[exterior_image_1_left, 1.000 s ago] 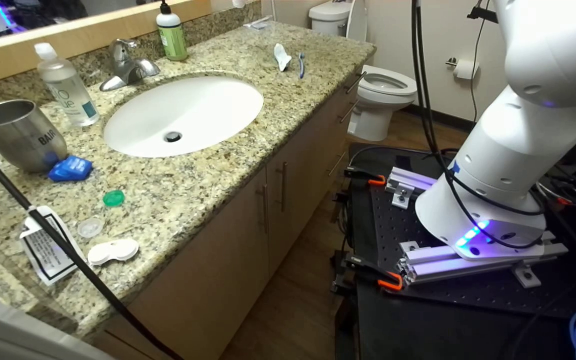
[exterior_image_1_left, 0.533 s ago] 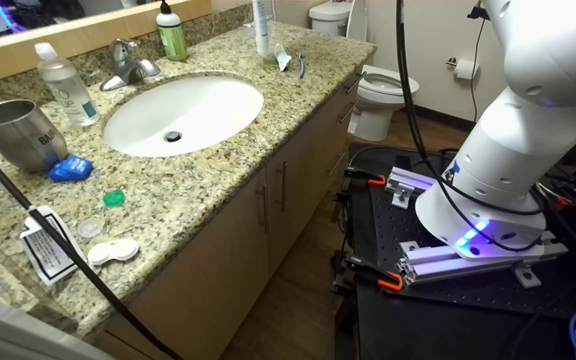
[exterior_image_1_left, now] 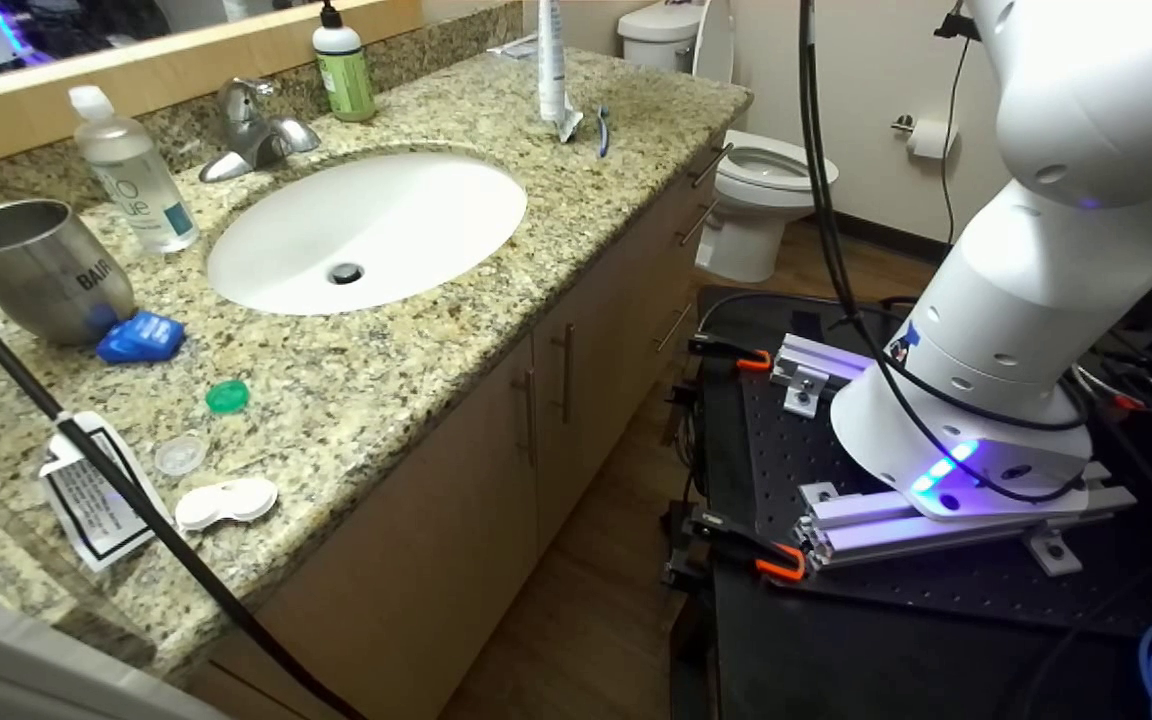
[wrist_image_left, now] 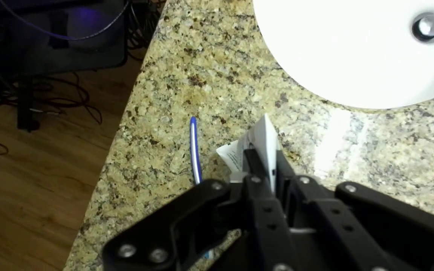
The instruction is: Move the squeeze bottle slightly down on the counter
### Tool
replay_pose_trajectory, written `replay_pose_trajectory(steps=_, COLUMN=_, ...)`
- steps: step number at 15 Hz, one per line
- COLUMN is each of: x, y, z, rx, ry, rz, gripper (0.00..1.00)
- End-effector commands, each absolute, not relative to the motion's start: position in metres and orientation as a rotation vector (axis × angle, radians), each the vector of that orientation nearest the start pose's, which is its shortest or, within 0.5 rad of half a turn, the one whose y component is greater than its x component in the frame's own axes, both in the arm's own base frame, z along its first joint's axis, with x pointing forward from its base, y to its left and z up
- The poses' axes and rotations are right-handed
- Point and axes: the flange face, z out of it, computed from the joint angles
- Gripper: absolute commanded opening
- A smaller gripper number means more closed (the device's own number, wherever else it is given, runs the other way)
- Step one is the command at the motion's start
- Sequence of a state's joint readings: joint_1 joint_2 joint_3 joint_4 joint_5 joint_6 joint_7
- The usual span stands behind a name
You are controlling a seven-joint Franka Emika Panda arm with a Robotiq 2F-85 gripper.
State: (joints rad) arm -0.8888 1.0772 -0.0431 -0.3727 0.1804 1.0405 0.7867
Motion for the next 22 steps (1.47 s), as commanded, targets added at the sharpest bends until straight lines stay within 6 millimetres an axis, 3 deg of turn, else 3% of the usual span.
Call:
replay_pose_trajectory(steps=1, x=0.469, y=-0.564, z=0.411, rx=-2.136, ry=1.99, rz=0.491, gripper=0.03)
replay_pose_trajectory(steps=9, x=0.476, y=-0.59, z=0.416, rx=-2.533, ry=1.726, rz=0.232, gripper=0.03)
replay_pose_trajectory(steps=14, x=0.476, y=-0.603, z=0.421, rx=-2.586, ry=1.792, rz=0.137, gripper=0.03)
replay_pose_trajectory(steps=15, x=0.474, y=-0.599, z=0.419, rx=-2.568, ry=1.754, rz=0.187, gripper=0.11)
replay_pose_trajectory(steps=18, x=0.474, y=-0.602, z=0.42, rx=-2.571, ry=1.771, rz=0.159, gripper=0.11)
replay_pose_trajectory(steps=19, x=0.474, y=-0.602, z=0.42, rx=-2.571, ry=1.772, rz=0.159, gripper=0.03)
replay_pose_trajectory(steps=20, x=0.493, y=-0.582, z=0.416, rx=-2.543, ry=1.765, rz=0.2, gripper=0.03)
replay_pose_trajectory(steps=22, x=0.506, y=-0.567, z=0.407, rx=-2.56, ry=1.671, rz=0.244, gripper=0.03)
